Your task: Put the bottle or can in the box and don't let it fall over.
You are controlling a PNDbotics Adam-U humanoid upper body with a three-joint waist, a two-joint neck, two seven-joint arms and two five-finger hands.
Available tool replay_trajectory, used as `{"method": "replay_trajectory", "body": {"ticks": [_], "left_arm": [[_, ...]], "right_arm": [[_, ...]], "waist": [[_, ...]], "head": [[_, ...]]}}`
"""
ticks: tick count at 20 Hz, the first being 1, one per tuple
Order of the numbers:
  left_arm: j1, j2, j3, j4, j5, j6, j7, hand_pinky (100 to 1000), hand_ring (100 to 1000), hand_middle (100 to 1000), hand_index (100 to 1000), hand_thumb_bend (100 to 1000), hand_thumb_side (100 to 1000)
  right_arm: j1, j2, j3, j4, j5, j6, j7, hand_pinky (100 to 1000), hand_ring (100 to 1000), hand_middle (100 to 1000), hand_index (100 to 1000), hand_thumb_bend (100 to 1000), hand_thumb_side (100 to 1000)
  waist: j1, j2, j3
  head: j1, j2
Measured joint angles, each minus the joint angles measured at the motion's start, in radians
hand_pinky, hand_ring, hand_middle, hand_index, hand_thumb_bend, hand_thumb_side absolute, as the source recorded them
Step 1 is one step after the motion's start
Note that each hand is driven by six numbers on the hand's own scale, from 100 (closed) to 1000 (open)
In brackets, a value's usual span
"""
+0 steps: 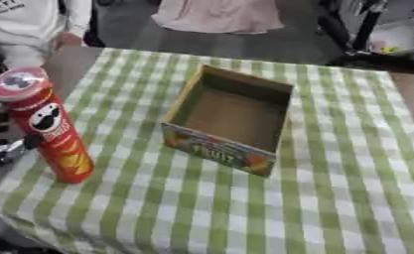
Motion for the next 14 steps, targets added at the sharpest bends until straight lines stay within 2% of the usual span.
{"method": "replay_trajectory", "body": {"ticks": [14], "left_arm": [[-0.040,-0.026,-0.010,0.027,0.000,-0.013,-0.024,862,915,846,850,992,444]], "right_arm": [[0.003,0.001,0.002,0.000,0.000,0.002,-0.001,664,837,921,846,748,261]], "waist": [[-0.002,0.000,-0.004]], "head": [[0.006,-0.001]]}}
